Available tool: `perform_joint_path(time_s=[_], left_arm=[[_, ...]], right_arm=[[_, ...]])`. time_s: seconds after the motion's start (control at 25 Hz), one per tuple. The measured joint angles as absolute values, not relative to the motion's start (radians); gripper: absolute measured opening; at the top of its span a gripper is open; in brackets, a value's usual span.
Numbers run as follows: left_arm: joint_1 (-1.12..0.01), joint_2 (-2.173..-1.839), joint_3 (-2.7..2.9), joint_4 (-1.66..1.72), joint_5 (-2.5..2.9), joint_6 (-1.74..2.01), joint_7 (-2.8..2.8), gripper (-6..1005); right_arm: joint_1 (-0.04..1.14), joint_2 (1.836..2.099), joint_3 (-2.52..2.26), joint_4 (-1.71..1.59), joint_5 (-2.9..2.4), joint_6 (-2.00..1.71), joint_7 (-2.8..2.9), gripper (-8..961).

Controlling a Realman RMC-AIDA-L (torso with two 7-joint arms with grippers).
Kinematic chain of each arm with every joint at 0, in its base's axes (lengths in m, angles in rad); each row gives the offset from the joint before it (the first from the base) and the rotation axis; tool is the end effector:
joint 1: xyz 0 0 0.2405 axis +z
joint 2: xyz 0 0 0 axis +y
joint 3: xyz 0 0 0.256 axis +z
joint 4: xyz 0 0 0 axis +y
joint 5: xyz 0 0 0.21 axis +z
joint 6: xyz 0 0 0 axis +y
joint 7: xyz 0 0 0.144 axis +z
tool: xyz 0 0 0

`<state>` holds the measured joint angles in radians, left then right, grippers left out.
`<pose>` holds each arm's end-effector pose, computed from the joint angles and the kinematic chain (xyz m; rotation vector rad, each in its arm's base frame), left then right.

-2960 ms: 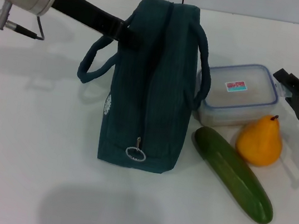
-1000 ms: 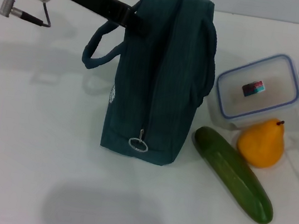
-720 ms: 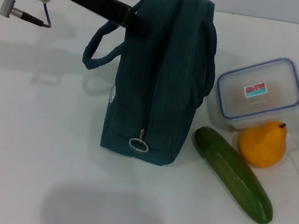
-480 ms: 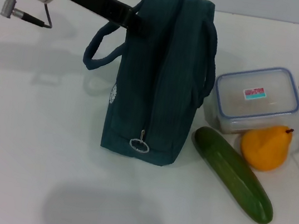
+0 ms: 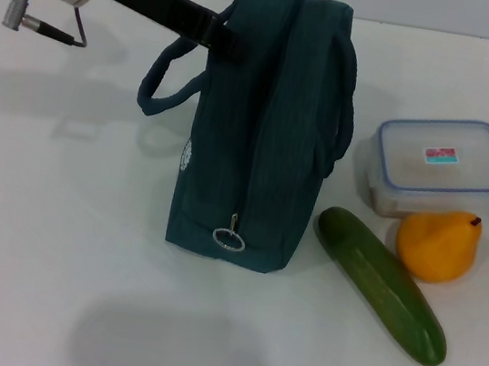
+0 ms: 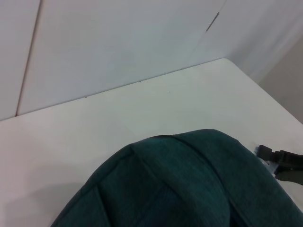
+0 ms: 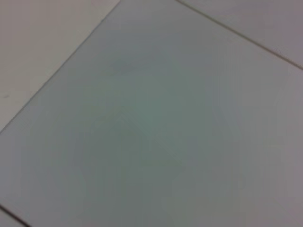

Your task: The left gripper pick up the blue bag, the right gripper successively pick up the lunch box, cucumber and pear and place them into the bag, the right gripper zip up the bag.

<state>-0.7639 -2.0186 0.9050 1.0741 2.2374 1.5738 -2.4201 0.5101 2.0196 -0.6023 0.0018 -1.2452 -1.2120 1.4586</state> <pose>-0.1567 0.4013 0.0513 -2.6480 -1.1834 -0.2663 0.3289 0.3323 -0.0172 -1.6131 1.5456 1.2932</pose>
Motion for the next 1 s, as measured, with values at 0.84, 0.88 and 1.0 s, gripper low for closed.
perform_joint_path(time_s=[0.84, 0.88, 1.0], left_arm=[[-0.77, -2.023, 0.909, 1.072, 2.238, 1.574, -2.41, 37], [-0.77, -2.023, 0.909, 1.072, 2.238, 1.574, -2.408, 37], [-0.77, -2.023, 0.908, 1.072, 2.238, 1.574, -2.405, 37]], right_arm=[[0.497, 2.023, -0.602, -0.011, -1.239, -1.161, 1.459, 103], [0.496, 2.023, -0.603, -0.009, -1.24, -1.159, 1.459, 113], [0.493, 2.023, -0.603, -0.005, -1.243, -1.145, 1.459, 169]])
